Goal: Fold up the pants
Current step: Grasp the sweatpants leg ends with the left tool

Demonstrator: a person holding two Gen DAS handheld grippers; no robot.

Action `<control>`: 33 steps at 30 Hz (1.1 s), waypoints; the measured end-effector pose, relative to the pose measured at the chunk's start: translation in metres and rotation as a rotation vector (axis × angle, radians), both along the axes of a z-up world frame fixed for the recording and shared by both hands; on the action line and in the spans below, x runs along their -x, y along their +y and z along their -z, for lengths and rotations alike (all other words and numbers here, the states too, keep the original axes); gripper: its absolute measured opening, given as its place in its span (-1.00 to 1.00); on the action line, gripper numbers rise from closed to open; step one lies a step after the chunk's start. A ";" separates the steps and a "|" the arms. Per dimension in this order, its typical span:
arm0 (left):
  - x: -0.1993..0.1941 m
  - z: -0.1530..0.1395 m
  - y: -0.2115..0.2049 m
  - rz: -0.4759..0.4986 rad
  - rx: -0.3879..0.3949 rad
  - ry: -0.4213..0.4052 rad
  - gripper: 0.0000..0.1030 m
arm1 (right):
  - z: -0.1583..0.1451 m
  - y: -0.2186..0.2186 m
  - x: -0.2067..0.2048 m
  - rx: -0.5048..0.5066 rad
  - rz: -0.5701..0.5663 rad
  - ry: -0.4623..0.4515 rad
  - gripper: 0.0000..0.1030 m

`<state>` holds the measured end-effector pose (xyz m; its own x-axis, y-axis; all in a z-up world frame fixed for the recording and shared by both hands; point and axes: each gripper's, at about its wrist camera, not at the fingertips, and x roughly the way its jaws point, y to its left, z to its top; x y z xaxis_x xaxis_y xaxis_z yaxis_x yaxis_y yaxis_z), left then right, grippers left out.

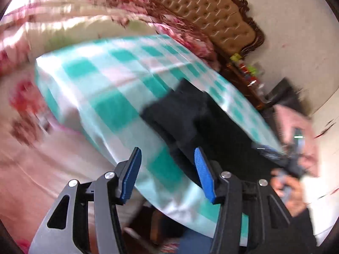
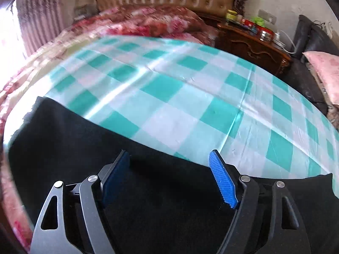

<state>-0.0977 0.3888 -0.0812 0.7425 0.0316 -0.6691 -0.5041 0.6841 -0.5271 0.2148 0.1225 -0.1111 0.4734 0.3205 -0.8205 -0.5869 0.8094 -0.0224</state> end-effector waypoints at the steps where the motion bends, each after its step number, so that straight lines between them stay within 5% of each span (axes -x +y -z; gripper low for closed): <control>1: 0.000 0.004 -0.004 0.009 0.006 -0.022 0.00 | 0.004 -0.001 0.003 -0.012 0.011 -0.010 0.45; 6: -0.025 0.023 -0.013 0.045 0.081 -0.060 -0.13 | 0.007 -0.005 0.000 -0.025 0.029 -0.006 0.52; 13: -0.034 0.050 0.001 -0.032 0.212 -0.060 -0.15 | 0.010 0.001 0.004 0.029 0.051 -0.055 0.75; 25: -0.039 0.063 0.042 -0.109 0.439 -0.199 -0.11 | 0.013 -0.003 -0.002 0.005 0.058 -0.023 0.77; 33: -0.051 0.055 0.045 -0.124 0.413 -0.140 -0.31 | 0.012 -0.003 -0.002 0.007 0.058 -0.024 0.77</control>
